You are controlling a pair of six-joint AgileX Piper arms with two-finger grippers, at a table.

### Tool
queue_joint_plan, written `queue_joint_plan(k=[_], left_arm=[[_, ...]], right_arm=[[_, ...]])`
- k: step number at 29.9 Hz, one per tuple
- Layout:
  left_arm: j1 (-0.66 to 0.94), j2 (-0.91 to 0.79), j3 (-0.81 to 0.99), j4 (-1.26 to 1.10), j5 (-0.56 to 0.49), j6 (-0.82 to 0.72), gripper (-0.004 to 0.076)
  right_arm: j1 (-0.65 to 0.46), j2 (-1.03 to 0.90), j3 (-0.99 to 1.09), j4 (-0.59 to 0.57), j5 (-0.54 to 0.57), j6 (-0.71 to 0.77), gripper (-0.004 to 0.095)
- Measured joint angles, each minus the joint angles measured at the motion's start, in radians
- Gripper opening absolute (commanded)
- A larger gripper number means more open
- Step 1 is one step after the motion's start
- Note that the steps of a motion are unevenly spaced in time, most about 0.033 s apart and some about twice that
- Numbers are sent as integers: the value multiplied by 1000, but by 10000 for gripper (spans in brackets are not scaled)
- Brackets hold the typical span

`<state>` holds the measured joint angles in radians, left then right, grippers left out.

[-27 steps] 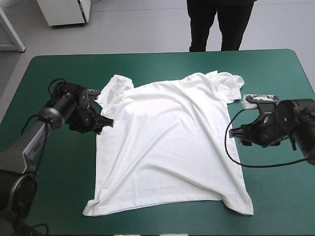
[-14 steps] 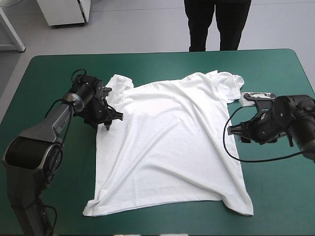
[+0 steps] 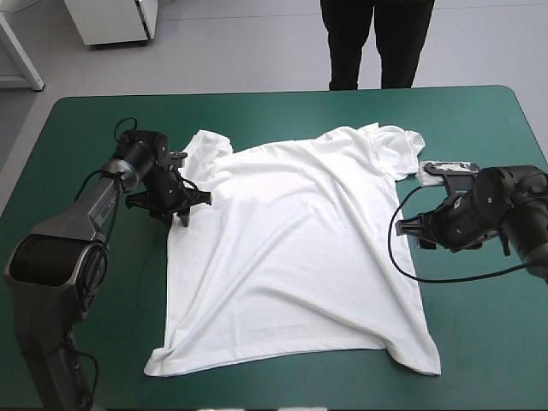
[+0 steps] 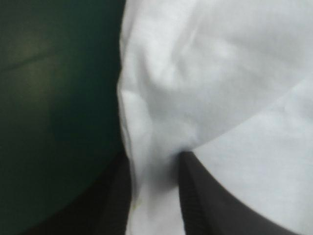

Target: Fold the cloth

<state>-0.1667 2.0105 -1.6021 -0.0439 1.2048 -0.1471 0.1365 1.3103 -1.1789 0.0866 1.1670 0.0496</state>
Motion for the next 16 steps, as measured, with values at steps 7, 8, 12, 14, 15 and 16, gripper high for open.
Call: queue_joint_plan(k=[7, 8, 12, 14, 15, 16], left_arm=[[0, 9, -9, -23, 8, 3, -22], [0, 9, -9, -23, 8, 3, -22], [0, 9, -9, -23, 10, 22, -22], [0, 9, -9, -23, 10, 27, -22], [0, 9, -9, -23, 10, 28, -22], [0, 9, -9, -23, 10, 28, -22]], right_arm=[[0, 0, 0, -5, -1, 0, 483], [0, 0, 0, -5, -9, 0, 483], [0, 9, -9, -5, -71, 0, 486], [0, 35, -40, -5, -86, 0, 507], [0, 52, -58, -5, -86, 0, 516], [0, 76, -84, -4, -86, 0, 520]])
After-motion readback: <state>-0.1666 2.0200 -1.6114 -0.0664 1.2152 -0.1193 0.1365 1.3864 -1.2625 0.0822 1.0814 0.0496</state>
